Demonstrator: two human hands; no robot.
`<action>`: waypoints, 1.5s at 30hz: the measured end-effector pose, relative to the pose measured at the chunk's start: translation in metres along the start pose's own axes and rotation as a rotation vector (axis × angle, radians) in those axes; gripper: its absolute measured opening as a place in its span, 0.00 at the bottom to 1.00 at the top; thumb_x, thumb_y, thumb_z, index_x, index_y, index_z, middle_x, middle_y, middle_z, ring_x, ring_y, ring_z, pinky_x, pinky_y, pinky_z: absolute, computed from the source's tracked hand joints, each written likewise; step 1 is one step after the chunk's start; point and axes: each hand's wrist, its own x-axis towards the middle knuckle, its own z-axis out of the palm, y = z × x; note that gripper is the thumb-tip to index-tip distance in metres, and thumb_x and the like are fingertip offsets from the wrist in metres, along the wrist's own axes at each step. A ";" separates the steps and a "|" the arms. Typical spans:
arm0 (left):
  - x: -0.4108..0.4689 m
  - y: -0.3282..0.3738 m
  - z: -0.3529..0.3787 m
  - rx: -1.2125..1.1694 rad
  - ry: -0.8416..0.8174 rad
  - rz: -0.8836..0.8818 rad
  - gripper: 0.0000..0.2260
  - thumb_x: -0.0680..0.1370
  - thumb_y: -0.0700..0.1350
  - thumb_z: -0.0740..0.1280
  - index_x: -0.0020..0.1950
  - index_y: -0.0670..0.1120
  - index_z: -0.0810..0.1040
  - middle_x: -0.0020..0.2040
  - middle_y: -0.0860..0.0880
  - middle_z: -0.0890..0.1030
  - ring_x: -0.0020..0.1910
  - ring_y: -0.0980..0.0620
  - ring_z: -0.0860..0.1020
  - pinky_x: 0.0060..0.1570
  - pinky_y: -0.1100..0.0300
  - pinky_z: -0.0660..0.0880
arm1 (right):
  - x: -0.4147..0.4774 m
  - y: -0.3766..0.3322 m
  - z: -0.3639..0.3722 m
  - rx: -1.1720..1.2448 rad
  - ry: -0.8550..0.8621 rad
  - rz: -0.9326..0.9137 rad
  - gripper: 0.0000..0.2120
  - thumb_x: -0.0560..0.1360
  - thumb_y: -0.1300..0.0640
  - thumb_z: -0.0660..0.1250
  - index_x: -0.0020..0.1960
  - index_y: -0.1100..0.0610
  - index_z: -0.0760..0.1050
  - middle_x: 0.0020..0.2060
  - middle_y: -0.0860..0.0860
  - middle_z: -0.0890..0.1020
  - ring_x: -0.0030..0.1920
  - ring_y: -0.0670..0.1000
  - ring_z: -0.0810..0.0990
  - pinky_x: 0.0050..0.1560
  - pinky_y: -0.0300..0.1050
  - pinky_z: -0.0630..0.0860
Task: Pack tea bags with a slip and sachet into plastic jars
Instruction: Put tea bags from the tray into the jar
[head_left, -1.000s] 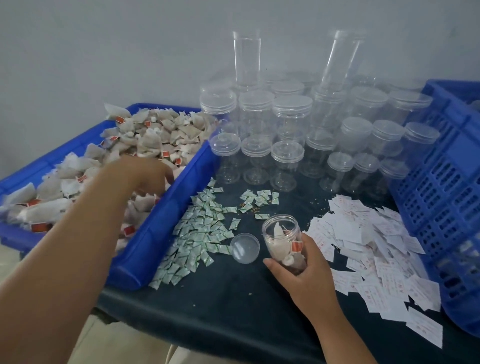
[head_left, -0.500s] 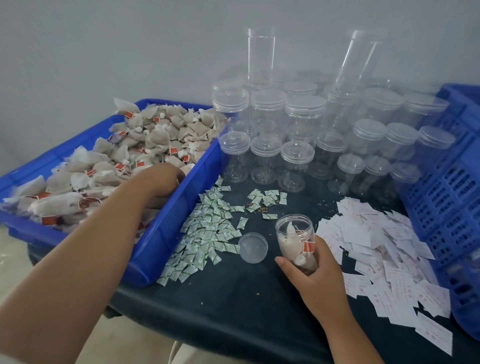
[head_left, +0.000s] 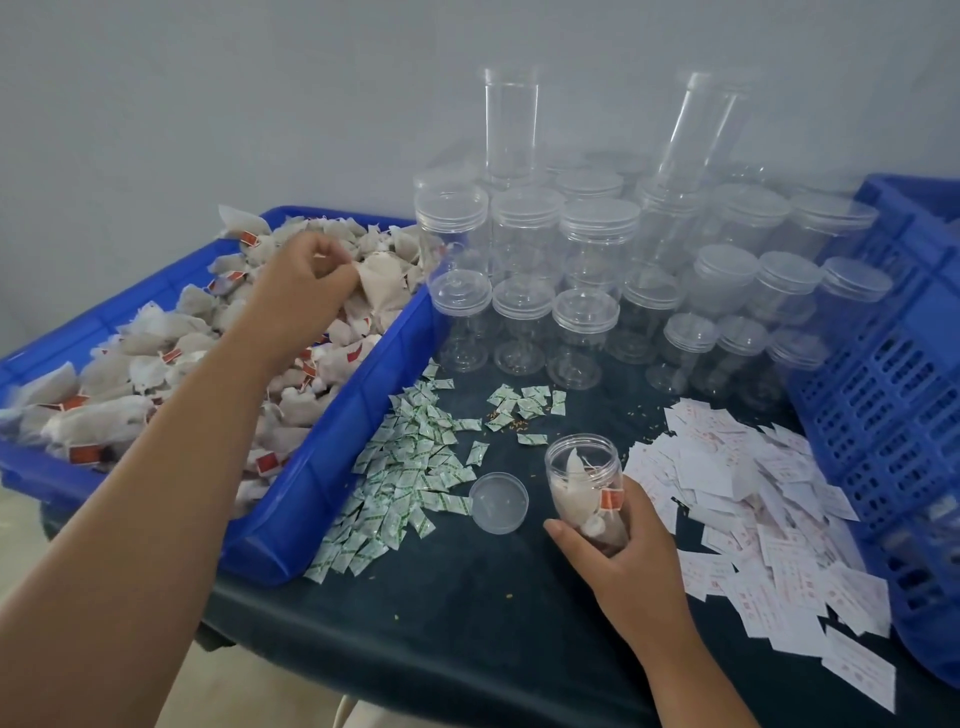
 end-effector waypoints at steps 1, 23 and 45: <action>-0.006 0.013 0.003 -0.010 -0.044 0.054 0.08 0.81 0.43 0.64 0.57 0.53 0.77 0.35 0.50 0.82 0.31 0.54 0.75 0.32 0.58 0.74 | 0.000 0.001 0.000 0.002 -0.002 0.002 0.23 0.64 0.36 0.80 0.57 0.36 0.79 0.50 0.39 0.86 0.50 0.41 0.85 0.47 0.27 0.76; -0.100 0.059 0.104 0.181 -0.807 0.285 0.16 0.79 0.50 0.75 0.65 0.59 0.78 0.51 0.62 0.85 0.50 0.64 0.83 0.51 0.66 0.79 | 0.000 0.002 -0.002 -0.074 -0.007 -0.052 0.24 0.67 0.34 0.80 0.58 0.35 0.76 0.54 0.39 0.85 0.54 0.45 0.84 0.49 0.33 0.78; -0.116 0.062 0.126 0.390 -0.675 0.419 0.04 0.74 0.49 0.76 0.44 0.59 0.84 0.36 0.66 0.81 0.43 0.69 0.79 0.41 0.71 0.74 | -0.002 0.006 0.000 -0.052 0.013 -0.101 0.24 0.67 0.40 0.82 0.59 0.38 0.77 0.53 0.42 0.85 0.54 0.48 0.84 0.48 0.35 0.79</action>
